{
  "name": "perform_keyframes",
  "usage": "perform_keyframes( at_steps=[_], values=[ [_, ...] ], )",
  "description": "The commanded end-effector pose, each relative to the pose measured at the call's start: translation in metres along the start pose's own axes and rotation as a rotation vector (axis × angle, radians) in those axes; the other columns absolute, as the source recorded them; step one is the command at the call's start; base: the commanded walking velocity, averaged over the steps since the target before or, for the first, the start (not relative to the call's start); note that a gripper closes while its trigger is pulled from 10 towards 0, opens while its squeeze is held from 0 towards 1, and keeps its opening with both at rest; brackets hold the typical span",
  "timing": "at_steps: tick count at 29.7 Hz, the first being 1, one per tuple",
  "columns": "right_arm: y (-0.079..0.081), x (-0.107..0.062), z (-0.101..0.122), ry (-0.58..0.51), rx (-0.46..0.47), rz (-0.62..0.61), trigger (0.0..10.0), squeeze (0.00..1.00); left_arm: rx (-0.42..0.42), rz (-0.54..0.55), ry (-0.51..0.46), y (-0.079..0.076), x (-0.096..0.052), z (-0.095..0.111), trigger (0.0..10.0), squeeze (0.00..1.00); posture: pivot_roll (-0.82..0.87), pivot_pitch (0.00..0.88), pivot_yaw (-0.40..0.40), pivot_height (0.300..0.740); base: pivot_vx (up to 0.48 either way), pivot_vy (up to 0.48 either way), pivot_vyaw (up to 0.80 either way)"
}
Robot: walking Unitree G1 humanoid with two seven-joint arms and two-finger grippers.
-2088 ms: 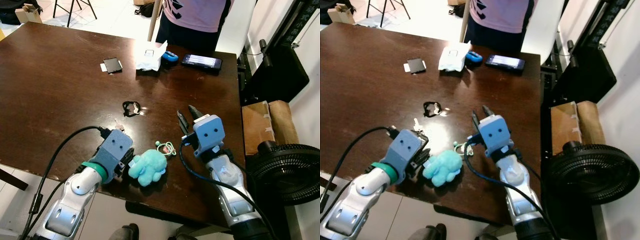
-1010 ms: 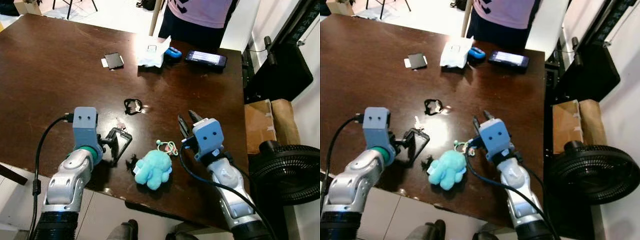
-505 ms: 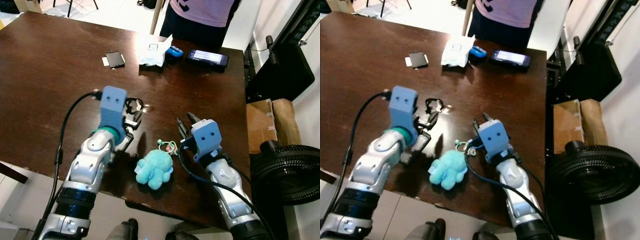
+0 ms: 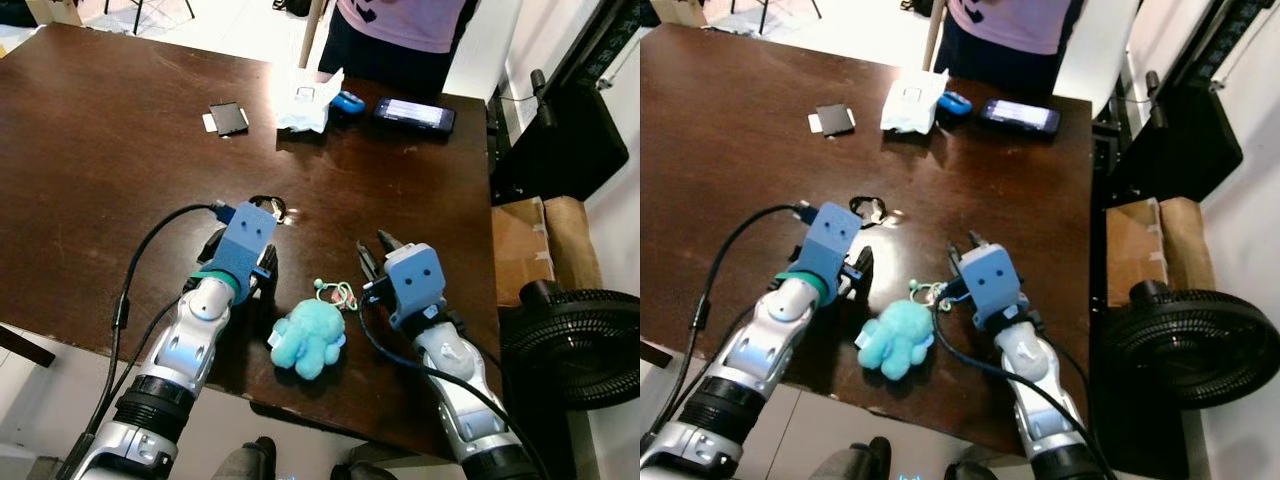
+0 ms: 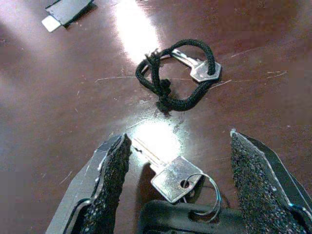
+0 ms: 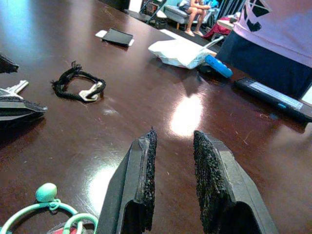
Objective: Hang keys on a hook
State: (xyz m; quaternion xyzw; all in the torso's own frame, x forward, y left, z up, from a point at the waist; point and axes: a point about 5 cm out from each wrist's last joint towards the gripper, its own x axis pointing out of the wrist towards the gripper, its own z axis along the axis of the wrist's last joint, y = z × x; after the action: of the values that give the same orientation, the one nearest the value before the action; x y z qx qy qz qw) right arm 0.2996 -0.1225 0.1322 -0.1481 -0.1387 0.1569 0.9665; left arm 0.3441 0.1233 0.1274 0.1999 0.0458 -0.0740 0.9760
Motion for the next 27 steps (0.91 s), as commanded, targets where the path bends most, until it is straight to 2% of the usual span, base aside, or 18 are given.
perform_keyframes(
  at_steps=[1,2,3,4,6,7,8,9,10,18,27],
  values=[
    [0.001,-0.003,-0.005,0.018,0.006,0.002,10.0,0.00,0.019,-0.006,0.056,-0.002,-0.004,-0.017,10.0,0.00,0.03,0.122,0.069,0.740,0.000,0.000,0.00],
    [0.001,-0.003,-0.005,0.017,0.007,0.004,10.0,0.00,0.024,0.003,0.064,0.001,-0.006,-0.022,4.9,0.00,0.04,0.122,0.067,0.740,0.000,0.000,0.00],
    [0.001,-0.003,-0.005,0.017,0.007,0.004,10.0,0.00,0.024,0.003,0.064,0.001,-0.006,-0.022,4.9,0.00,0.04,0.122,0.067,0.740,0.000,0.000,0.00],
    [0.001,-0.003,-0.005,0.017,0.007,0.005,10.0,0.00,0.028,0.012,0.070,0.004,-0.007,-0.025,4.4,0.00,0.04,0.123,0.067,0.740,0.000,0.000,0.00],
    [0.001,-0.003,-0.005,0.017,0.007,0.005,10.0,0.00,0.028,0.012,0.070,0.004,-0.007,-0.025,4.4,0.00,0.04,0.123,0.067,0.740,0.000,0.000,0.00],
    [0.001,-0.003,-0.005,0.018,0.007,0.006,10.0,0.00,0.041,0.023,0.075,0.008,-0.009,-0.029,4.1,0.00,0.04,0.123,0.067,0.740,0.000,0.000,0.00],
    [0.002,-0.003,-0.005,0.018,0.008,0.006,10.0,0.00,0.054,0.034,0.076,0.012,-0.011,-0.032,3.2,0.00,0.04,0.125,0.068,0.740,0.000,0.000,0.00],
    [0.002,-0.003,-0.005,0.018,0.008,0.006,10.0,0.00,0.054,0.034,0.076,0.012,-0.011,-0.032,3.2,0.00,0.04,0.125,0.068,0.740,0.000,0.000,0.00],
    [0.002,-0.003,-0.006,0.021,0.009,0.004,10.0,0.00,0.081,0.053,0.071,0.020,-0.016,-0.035,0.0,0.00,0.04,0.125,0.068,0.740,0.000,0.000,0.00],
    [0.003,-0.003,-0.006,0.022,0.014,0.004,10.0,0.00,0.112,0.067,0.069,0.026,-0.022,-0.039,0.0,0.00,0.04,0.125,0.068,0.740,0.000,0.000,0.00],
    [0.004,-0.002,-0.006,0.018,0.017,0.006,10.0,0.00,0.076,0.064,0.047,0.025,-0.026,-0.035,0.0,0.00,0.05,0.129,0.071,0.740,0.000,0.000,0.00]
  ],
)
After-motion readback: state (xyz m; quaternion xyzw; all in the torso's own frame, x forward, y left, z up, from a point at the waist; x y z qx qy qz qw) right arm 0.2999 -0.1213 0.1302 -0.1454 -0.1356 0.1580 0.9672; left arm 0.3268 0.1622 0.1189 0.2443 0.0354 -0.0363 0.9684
